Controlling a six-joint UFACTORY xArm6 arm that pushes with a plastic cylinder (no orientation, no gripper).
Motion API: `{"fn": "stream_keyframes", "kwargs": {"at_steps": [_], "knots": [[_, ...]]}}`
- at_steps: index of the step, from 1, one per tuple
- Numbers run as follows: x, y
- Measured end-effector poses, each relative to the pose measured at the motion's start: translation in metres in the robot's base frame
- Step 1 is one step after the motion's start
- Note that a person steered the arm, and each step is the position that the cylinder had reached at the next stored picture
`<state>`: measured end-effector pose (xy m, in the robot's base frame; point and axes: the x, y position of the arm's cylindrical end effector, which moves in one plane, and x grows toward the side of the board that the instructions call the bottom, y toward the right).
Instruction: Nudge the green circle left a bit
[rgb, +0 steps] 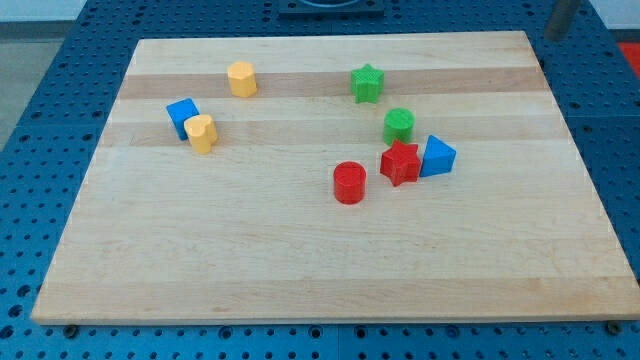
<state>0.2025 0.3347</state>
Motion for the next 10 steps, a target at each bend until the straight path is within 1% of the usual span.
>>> {"fn": "stream_keyframes", "kwargs": {"at_steps": [1, 3, 4, 5, 6, 7, 8, 9, 10], "knots": [[0.0, 0.0], [0.07, -0.011], [0.115, -0.038], [0.152, -0.069], [0.173, -0.092], [0.188, -0.126], [0.194, -0.142], [0.194, -0.143], [0.194, -0.163]]}}
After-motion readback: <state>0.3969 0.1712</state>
